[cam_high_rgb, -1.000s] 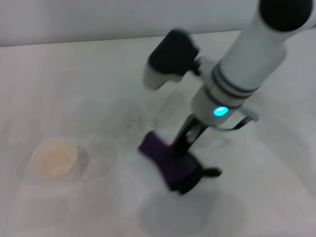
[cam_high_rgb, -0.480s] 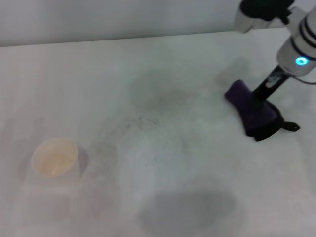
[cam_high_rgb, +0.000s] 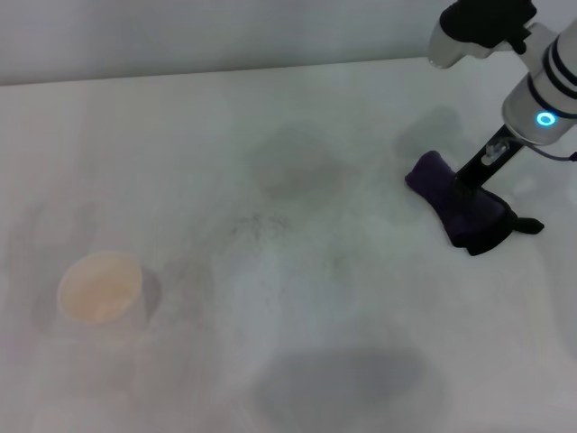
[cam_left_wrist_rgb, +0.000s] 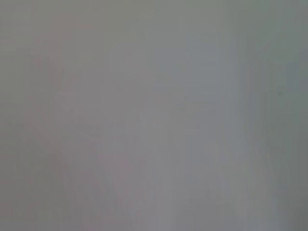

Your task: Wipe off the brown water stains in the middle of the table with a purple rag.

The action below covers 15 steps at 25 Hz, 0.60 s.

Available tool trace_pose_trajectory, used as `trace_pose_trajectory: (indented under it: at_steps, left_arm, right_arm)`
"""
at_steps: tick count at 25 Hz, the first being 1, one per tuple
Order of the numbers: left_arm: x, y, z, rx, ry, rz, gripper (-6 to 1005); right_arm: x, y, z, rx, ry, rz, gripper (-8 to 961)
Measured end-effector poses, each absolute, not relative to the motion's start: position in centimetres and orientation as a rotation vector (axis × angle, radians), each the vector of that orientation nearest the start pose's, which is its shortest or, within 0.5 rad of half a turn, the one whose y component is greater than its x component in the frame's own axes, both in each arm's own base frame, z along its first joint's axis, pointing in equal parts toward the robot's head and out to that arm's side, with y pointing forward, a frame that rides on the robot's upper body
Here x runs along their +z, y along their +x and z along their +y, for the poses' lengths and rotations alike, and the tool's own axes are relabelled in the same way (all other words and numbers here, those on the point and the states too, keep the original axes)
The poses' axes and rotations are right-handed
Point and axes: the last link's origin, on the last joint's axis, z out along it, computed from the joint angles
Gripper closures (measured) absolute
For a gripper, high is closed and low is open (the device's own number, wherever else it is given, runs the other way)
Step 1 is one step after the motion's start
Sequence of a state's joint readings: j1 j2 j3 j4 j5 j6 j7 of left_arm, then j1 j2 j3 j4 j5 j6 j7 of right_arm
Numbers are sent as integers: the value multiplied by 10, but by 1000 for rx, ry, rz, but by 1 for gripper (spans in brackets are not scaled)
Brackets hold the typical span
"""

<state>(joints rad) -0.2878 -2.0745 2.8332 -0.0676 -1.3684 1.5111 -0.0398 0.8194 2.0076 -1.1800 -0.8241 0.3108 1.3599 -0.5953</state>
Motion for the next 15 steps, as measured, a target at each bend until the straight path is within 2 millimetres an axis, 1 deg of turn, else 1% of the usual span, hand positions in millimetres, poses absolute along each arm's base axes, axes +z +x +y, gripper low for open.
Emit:
trace_pose_trajectory:
  at_steps: [7,9,12,15]
  left_arm:
    - [37,-374,255,-523,-1514,-238,108]
    - [37,-374,255,-523,-1514,-238,108]
    - [38,-374,256,-523,-1510,-239,109]
    - [39,-375,256,-524,-1501,-241,109]
  right_arm:
    - [18,247,410,-620,-2327,1133,866]
    - [24,245,413,-577,-2315,1132,779]
    - [41,247,418,-483,-2277,1140,649]
    - [62,258,423,-359,-2208,1150,573]
